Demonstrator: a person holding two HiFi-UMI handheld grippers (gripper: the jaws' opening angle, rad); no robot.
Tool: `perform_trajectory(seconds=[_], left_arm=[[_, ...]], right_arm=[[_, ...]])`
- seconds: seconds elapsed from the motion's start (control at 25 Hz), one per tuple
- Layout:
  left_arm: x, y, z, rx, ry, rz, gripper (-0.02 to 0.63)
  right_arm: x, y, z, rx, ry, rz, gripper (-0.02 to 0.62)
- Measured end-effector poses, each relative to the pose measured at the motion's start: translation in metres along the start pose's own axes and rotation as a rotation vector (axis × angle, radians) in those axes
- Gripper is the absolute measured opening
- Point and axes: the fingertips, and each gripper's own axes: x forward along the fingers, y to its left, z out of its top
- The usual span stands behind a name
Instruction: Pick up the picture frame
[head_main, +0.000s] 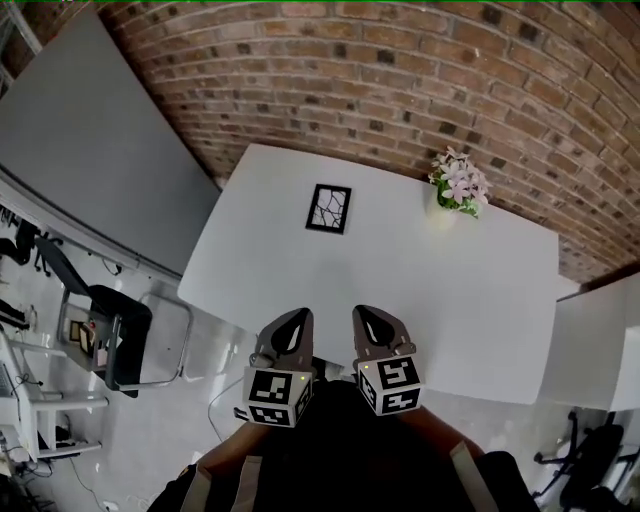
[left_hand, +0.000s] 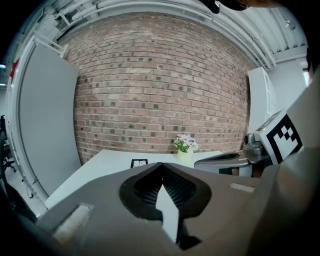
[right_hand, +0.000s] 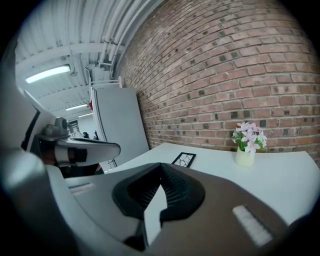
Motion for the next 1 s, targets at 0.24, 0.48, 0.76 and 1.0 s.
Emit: perform_trajectory(seconds=[0.24,0.48,0.76,1.0], left_arm=[[0.030,0.018,0.001,0.001,0.012,-0.047,-0.005],[0.065,0.053,-0.003,-0.024,0.055,-0.067,-0.005],[0.108,0.090,-0.010,-0.045,0.096,-0.098,-0.005],[0.147,0.124,-0.021,-0.067,0.144,-0.128,-0.003]], right_arm=[[0.022,-0.014,0.002,0.014,0.021,-0.064,0.002],[0.066,-0.024,0.008,0.023,0.073,-0.105,0.002],[0.121,-0.038,0.005,0.042,0.138,-0.151,0.002],[0.162,-0.049,-0.003,0.076,0.212,-0.182,0.002]])
